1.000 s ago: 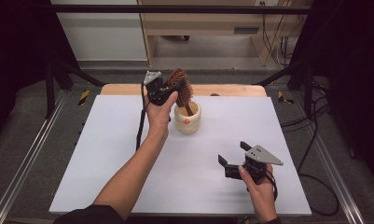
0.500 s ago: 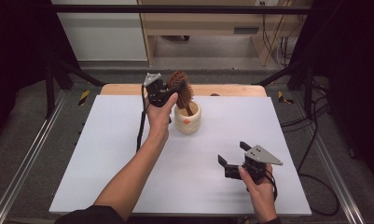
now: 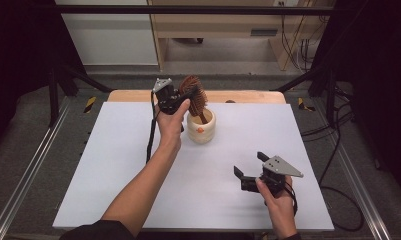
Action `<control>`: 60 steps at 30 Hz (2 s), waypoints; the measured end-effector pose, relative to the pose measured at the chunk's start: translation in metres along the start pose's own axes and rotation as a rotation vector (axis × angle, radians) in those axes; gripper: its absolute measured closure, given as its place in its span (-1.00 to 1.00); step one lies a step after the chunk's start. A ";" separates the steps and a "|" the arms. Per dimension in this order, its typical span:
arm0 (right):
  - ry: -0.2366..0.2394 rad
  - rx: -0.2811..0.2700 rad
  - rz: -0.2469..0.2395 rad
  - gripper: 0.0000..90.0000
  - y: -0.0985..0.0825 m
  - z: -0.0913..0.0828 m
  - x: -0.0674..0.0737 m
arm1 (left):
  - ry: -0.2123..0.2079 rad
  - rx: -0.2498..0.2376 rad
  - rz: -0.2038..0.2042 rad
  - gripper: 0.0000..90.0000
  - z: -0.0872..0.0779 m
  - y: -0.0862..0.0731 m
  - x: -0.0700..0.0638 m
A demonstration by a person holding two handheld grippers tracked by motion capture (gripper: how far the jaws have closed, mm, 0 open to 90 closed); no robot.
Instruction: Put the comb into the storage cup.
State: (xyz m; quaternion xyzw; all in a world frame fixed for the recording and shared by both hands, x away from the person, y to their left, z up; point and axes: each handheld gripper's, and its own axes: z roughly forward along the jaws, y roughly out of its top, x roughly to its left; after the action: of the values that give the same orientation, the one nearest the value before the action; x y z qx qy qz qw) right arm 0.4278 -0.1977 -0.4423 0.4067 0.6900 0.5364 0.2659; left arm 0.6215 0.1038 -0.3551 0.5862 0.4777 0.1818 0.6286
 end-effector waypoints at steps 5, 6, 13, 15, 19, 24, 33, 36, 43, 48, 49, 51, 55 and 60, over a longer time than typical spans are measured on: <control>0.001 0.000 0.000 -0.93 0.000 0.000 -0.001 | 0.002 0.003 0.002 0.14 0.001 -0.001 0.001; 0.000 0.001 0.000 -0.93 0.000 0.001 0.000 | 0.002 0.003 0.001 0.14 0.001 -0.001 0.002; 0.002 0.004 0.000 -0.93 0.000 0.001 0.000 | 0.000 0.001 0.000 0.14 0.000 -0.003 0.002; 0.001 0.004 -0.001 -0.93 0.000 0.001 0.000 | 0.001 0.001 -0.001 0.14 0.000 -0.004 0.001; 0.002 0.003 -0.001 -0.93 0.000 0.001 0.000 | 0.003 0.003 -0.002 0.14 0.002 -0.005 0.001; 0.002 0.004 -0.006 -0.93 0.000 0.001 0.000 | 0.006 0.002 -0.006 0.14 0.003 -0.005 0.003; 0.002 0.004 -0.001 -0.93 0.000 0.001 0.000 | 0.004 0.004 -0.009 0.14 0.002 -0.007 0.004; 0.004 0.006 -0.005 -0.93 0.000 0.001 0.001 | 0.006 0.009 -0.006 0.14 0.002 -0.008 0.005; 0.005 0.007 -0.003 -0.93 0.000 0.002 0.001 | 0.006 0.008 -0.016 0.14 0.003 -0.010 0.006; 0.005 0.007 -0.003 -0.93 0.000 0.002 0.001 | 0.006 0.010 -0.018 0.14 0.004 -0.011 0.007; 0.004 0.006 -0.003 -0.93 0.000 0.002 0.001 | 0.006 0.009 -0.018 0.14 0.004 -0.011 0.007; 0.005 0.007 -0.004 -0.93 -0.001 0.002 0.001 | 0.006 0.009 -0.018 0.14 0.004 -0.011 0.006; 0.007 0.009 -0.006 -0.93 -0.001 0.002 0.001 | 0.005 0.009 -0.024 0.14 0.002 -0.011 0.007; 0.009 0.010 -0.005 -0.93 -0.001 0.003 0.001 | 0.003 0.007 -0.028 0.14 0.001 -0.011 0.008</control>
State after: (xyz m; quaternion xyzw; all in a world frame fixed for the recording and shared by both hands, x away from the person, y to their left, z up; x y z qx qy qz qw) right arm 0.4292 -0.1950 -0.4438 0.4039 0.6950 0.5340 0.2621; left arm 0.6226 0.1072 -0.3683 0.5813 0.4873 0.1723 0.6285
